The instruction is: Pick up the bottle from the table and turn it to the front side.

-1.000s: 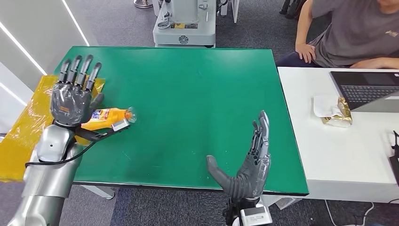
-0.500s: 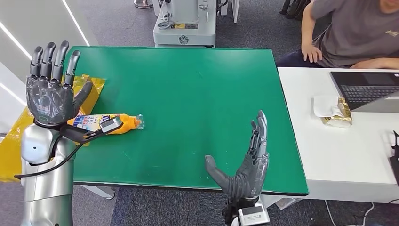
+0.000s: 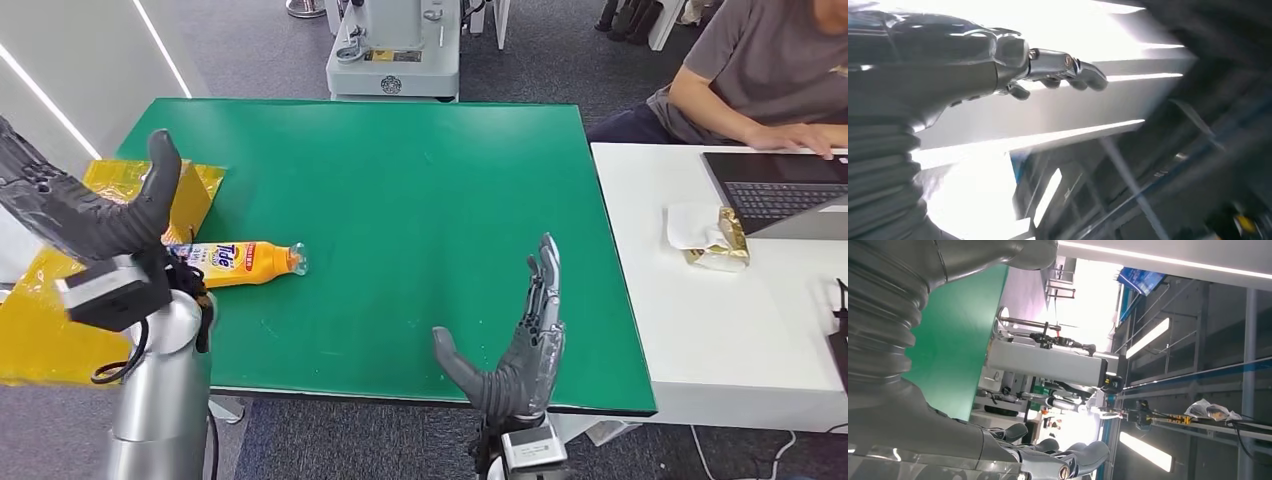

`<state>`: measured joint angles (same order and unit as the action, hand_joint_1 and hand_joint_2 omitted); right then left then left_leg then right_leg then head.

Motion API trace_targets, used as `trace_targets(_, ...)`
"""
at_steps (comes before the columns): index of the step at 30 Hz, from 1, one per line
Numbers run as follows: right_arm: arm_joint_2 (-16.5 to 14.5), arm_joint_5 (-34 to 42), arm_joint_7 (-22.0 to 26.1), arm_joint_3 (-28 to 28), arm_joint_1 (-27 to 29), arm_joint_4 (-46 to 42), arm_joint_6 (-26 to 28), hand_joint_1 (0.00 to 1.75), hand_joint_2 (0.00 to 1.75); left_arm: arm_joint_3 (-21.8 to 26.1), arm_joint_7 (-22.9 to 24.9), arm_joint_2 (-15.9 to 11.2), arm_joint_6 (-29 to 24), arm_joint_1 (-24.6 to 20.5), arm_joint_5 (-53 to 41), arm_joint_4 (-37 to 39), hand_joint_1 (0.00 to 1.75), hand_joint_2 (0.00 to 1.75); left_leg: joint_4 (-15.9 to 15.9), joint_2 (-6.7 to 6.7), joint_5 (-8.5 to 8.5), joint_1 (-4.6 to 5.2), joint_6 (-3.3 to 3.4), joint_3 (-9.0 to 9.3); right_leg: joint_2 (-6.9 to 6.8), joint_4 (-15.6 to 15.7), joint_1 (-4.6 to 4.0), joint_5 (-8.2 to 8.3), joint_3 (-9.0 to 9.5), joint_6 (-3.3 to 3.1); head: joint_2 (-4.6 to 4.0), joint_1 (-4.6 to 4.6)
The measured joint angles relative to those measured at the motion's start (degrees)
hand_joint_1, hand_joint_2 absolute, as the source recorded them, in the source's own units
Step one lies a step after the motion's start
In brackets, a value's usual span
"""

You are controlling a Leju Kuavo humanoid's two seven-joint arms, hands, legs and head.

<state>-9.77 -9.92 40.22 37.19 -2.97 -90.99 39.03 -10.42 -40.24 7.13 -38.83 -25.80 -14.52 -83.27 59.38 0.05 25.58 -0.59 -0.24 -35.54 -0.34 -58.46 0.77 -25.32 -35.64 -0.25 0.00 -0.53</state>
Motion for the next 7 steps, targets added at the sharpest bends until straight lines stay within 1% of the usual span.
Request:
trace_targets(1,0.0,0.0,0.0,0.09,-0.05,0.13,0.0,0.0,1.75,-2.34,0.01,0.24,1.39,0.83,5.85,-0.64,0.0,1.75,0.0,-0.02,0.0,-0.01,0.0,-0.02,-0.02,0.0,0.0,-0.01,0.0,0.0,0.0,-0.01)
trace_targets(3,0.0,-0.01,0.0,0.28,-0.16,0.34,0.0,0.0,1.75,-6.22,0.01,0.83,4.58,2.65,12.62,-1.8,0.0,1.75,-0.01,-0.01,0.01,-0.02,0.0,-0.04,-0.01,0.0,-0.01,-0.01,0.01,0.01,0.0,-0.02)
trace_targets(5,0.0,-0.04,0.0,0.38,-0.21,0.48,0.01,0.0,1.75,-8.44,0.0,1.7,8.36,4.21,15.68,-2.63,0.0,1.75,-0.01,0.06,0.04,-0.01,0.04,-0.02,0.07,0.0,-0.01,-0.01,0.0,0.01,0.0,0.0)
trace_targets(6,0.01,-0.11,0.0,0.38,-0.22,0.53,0.01,0.0,1.75,-8.88,0.0,2.42,11.6,5.13,16.82,-2.9,0.0,1.75,-0.01,0.07,0.06,-0.01,0.07,-0.01,0.1,0.01,0.0,-0.03,0.0,0.03,0.0,0.0)
trace_targets(7,0.01,-0.15,0.0,0.38,-0.22,0.55,0.01,0.0,1.75,-9.07,0.0,2.8,13.37,5.6,17.57,-3.05,0.0,1.75,-0.01,0.08,0.07,0.0,0.08,0.0,0.11,0.01,0.0,-0.03,0.0,0.03,0.0,0.01)
